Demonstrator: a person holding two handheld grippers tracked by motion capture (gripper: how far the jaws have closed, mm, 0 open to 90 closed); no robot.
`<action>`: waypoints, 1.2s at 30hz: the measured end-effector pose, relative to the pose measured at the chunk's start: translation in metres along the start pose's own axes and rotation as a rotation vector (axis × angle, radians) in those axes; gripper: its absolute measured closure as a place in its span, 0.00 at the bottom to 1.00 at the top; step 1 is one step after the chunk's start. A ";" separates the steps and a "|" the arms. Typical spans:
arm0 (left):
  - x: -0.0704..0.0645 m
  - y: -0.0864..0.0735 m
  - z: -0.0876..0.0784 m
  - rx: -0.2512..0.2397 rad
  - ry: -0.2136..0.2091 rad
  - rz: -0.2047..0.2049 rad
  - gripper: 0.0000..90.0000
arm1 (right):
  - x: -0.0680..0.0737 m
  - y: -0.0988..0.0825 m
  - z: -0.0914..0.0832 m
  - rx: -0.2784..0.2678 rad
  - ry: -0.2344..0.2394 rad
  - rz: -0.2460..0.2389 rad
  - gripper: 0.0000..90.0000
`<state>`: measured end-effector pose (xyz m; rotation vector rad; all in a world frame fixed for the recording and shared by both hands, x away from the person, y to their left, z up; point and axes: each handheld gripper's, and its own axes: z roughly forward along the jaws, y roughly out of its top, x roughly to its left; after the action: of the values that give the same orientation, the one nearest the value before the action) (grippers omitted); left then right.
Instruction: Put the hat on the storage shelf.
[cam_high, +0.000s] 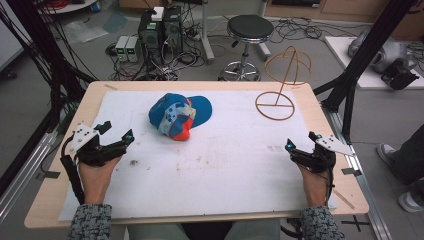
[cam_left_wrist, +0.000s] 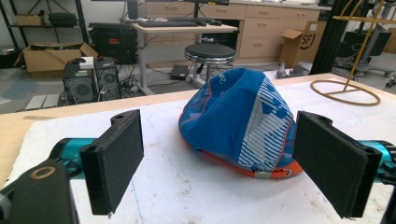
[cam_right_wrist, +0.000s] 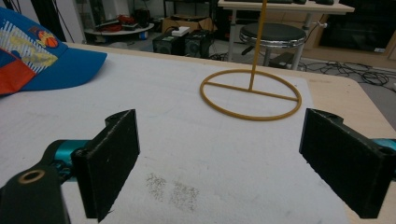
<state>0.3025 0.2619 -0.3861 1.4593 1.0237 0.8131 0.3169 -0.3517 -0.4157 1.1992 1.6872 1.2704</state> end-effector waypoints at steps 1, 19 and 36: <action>0.000 0.000 0.000 0.003 0.003 0.000 0.19 | 0.000 0.000 0.000 0.000 0.001 0.001 0.13; -0.001 -0.001 0.001 0.013 -0.005 0.006 0.19 | 0.002 -0.001 0.003 0.015 0.009 -0.017 0.13; -0.002 0.016 0.023 0.022 -0.013 0.054 0.19 | 0.004 -0.001 0.006 0.022 0.016 -0.015 0.13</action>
<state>0.3253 0.2509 -0.3735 1.5143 0.9899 0.8319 0.3208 -0.3466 -0.4186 1.1898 1.7225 1.2590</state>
